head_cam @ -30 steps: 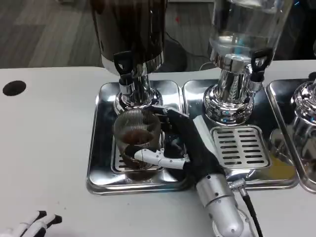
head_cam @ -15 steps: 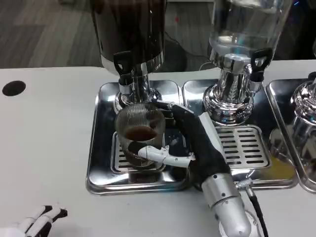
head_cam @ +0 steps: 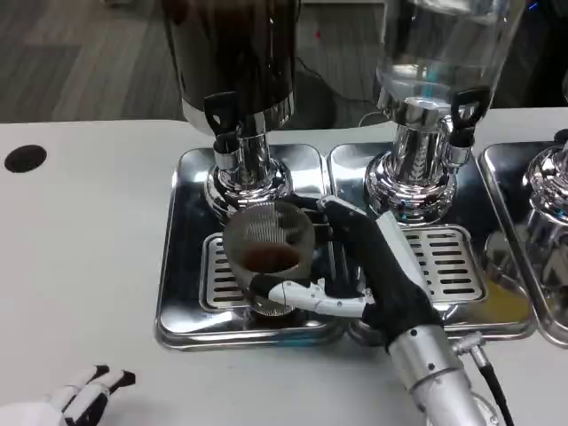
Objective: Grasp the cup under the faucet to collect the drink, then remove the cup.
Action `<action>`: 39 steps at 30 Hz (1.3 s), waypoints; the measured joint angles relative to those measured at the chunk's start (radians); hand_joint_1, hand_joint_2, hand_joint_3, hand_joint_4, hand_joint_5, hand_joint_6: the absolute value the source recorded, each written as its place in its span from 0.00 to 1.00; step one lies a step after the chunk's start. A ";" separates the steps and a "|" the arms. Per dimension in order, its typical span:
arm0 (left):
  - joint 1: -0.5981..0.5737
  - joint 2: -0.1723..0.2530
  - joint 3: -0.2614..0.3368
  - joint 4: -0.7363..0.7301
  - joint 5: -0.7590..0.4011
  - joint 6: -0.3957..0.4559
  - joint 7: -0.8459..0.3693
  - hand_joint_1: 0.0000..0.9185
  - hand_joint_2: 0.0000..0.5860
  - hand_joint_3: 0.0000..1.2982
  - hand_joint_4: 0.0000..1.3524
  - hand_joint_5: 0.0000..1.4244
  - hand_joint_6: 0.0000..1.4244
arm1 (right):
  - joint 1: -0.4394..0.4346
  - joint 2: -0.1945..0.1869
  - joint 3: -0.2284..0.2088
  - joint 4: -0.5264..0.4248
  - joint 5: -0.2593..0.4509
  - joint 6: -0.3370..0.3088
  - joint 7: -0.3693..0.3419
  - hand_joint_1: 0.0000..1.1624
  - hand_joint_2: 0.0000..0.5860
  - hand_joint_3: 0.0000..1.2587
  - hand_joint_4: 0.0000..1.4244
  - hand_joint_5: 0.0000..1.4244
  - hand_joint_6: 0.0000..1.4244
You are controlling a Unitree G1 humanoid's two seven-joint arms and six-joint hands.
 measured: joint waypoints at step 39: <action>-0.093 0.027 -0.143 0.016 0.074 0.107 -0.039 0.06 0.16 0.17 0.10 0.16 0.37 | 0.314 -0.165 -0.106 -0.243 0.143 -0.060 0.181 0.69 0.12 0.38 0.34 0.32 0.20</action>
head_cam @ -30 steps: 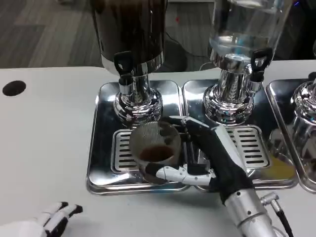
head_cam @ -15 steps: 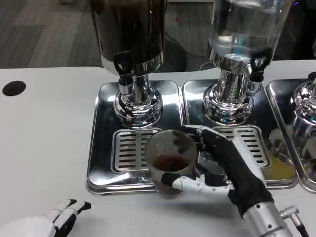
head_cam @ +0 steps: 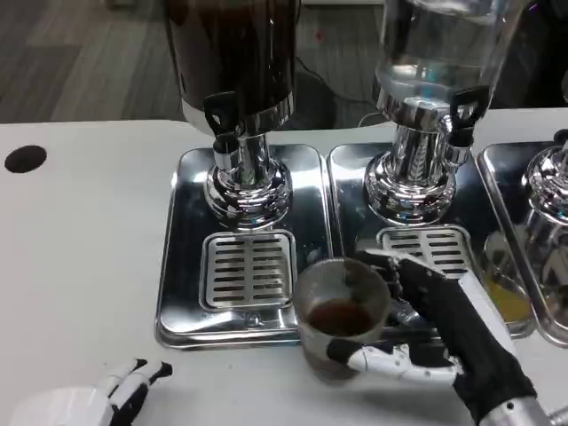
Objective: Grasp the cup under the faucet to collect the drink, then remove the cup.
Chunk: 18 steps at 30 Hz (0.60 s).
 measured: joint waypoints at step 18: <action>-0.018 0.007 -0.061 0.000 0.042 0.048 -0.018 0.05 0.16 0.17 0.10 0.16 0.38 | 0.113 -0.055 -0.066 -0.020 0.074 -0.128 0.071 0.68 0.12 0.38 0.34 0.32 0.20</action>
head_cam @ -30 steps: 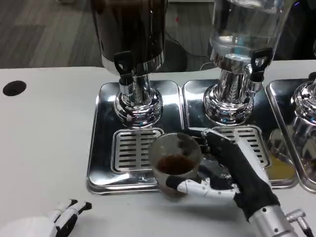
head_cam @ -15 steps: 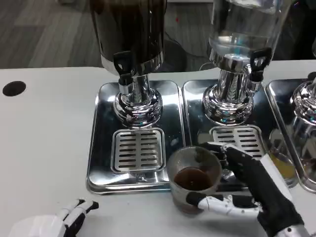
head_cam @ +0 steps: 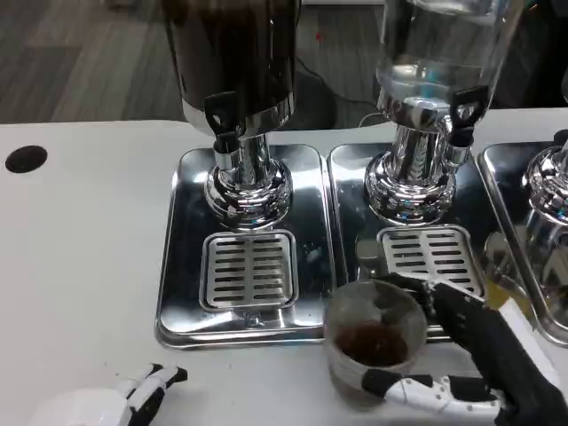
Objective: Grasp the cup under the faucet to collect the drink, then remove the cup.
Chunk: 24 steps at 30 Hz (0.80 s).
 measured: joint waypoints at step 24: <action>0.032 0.001 -0.039 -0.049 0.042 0.033 -0.012 0.04 0.16 0.16 0.10 0.16 0.39 | 0.042 -0.002 -0.062 0.237 0.044 -0.261 0.045 0.68 0.12 0.38 0.34 0.32 0.21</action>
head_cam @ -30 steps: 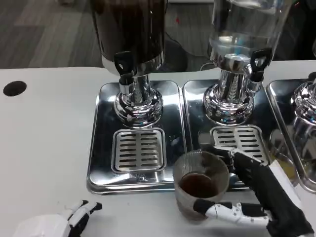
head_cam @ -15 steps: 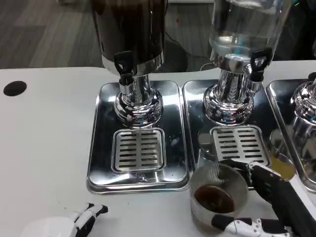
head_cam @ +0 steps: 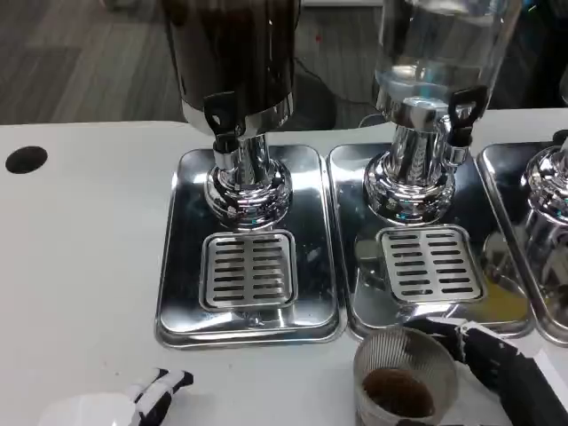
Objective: Grasp the cup under the faucet to collect the drink, then remove the cup.
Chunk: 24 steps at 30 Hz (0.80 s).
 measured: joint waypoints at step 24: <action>-0.029 0.002 -0.002 -0.005 0.001 0.010 -0.032 0.03 0.17 0.17 0.10 0.16 0.39 | -0.026 0.010 0.007 0.069 0.006 -0.116 0.012 0.60 0.10 0.31 0.25 0.28 0.13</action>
